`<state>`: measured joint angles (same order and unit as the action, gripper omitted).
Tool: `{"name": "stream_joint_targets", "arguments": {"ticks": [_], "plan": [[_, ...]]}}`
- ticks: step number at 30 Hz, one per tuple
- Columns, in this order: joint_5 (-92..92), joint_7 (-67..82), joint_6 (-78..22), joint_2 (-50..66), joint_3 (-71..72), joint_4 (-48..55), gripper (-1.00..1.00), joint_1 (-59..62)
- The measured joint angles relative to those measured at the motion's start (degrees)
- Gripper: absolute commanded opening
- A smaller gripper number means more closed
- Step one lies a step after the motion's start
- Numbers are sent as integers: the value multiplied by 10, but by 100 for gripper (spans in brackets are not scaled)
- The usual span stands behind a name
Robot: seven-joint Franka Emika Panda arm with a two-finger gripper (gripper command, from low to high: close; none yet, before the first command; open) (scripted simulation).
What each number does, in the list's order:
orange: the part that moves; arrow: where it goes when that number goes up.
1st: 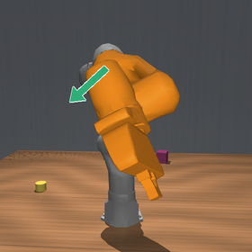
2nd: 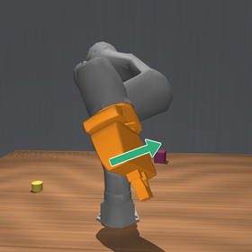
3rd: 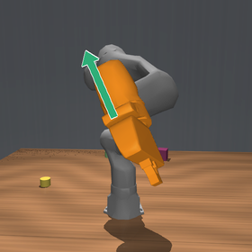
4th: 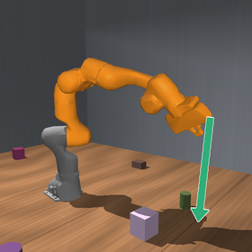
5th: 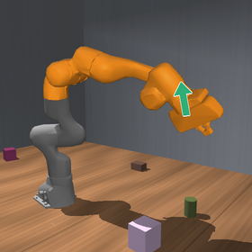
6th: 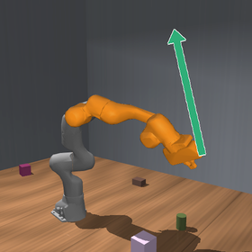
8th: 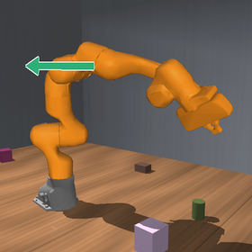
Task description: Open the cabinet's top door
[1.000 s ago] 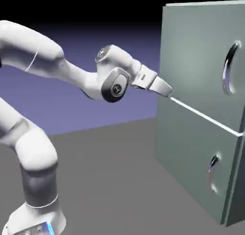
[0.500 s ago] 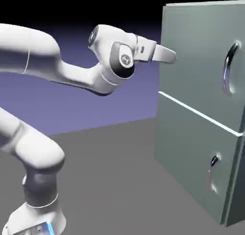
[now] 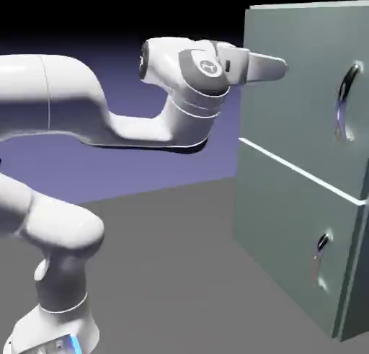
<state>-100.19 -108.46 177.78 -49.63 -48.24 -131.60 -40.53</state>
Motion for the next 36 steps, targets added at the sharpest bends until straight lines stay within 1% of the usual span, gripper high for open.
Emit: {"name": "stream_joint_targets", "arguments": {"ticks": [17,18,22,23,25,36], "plan": [[-419,-276,16,-71,-202,123,0,-167],[-419,-276,16,-71,-202,123,0,-167],[-422,-270,2,-60,-244,181,0,-250],[-423,-269,-2,-57,-255,195,-100,-270],[-423,-269,-2,-57,-255,195,-100,-270],[-391,-305,-140,-86,-87,-14,-100,-42]]}}
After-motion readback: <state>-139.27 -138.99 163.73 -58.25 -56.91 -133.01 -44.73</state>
